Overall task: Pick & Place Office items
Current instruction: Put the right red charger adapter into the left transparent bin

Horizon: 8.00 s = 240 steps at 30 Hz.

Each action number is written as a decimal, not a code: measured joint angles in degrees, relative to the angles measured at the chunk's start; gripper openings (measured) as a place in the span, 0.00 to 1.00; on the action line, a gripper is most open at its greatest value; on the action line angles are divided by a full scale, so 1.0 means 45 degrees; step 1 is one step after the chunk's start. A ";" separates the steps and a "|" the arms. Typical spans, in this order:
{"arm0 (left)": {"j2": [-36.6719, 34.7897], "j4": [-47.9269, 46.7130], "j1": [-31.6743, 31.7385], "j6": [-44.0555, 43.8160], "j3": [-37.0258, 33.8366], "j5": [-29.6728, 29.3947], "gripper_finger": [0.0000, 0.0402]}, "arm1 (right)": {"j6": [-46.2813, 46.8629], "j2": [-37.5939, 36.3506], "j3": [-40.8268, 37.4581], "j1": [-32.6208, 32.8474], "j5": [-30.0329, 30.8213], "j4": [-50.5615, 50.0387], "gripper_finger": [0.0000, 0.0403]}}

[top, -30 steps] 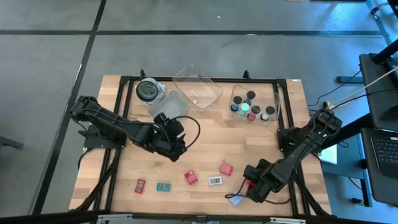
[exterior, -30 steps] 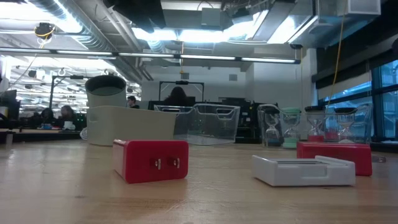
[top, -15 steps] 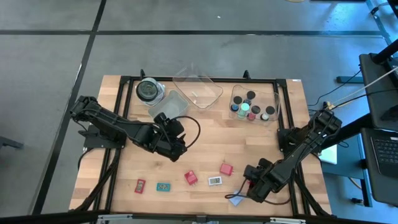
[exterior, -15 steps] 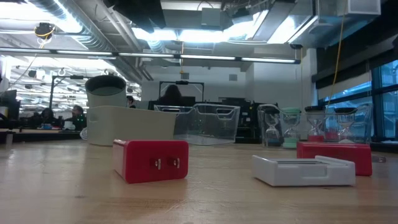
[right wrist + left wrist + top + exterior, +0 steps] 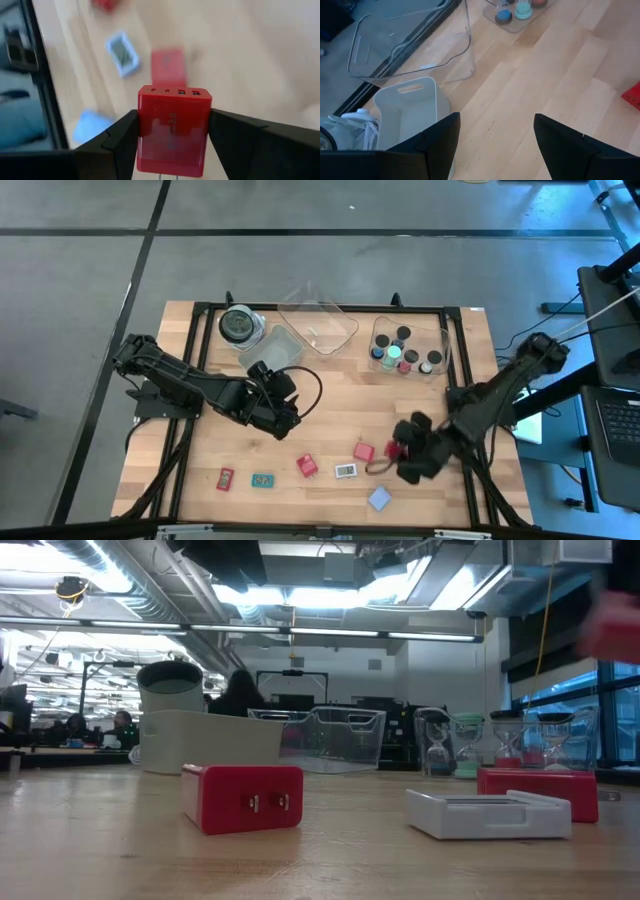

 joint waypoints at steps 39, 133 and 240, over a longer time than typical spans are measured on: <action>-0.0058 -0.0044 -0.0030 0.0001 0.0005 -0.2913 0.62 | -1.1717 0.5496 0.0005 -1.4939 -0.3853 1.4108 0.53; -0.0063 -0.0044 0.0359 0.1006 0.0010 -0.2796 0.62 | -1.0739 0.7783 0.4619 -1.3806 -0.3172 0.5416 0.69; -0.0113 -0.0089 0.0192 0.1265 0.0372 -0.0491 0.62 | -0.7124 0.2194 -0.0442 -0.5230 -0.1919 0.4218 0.53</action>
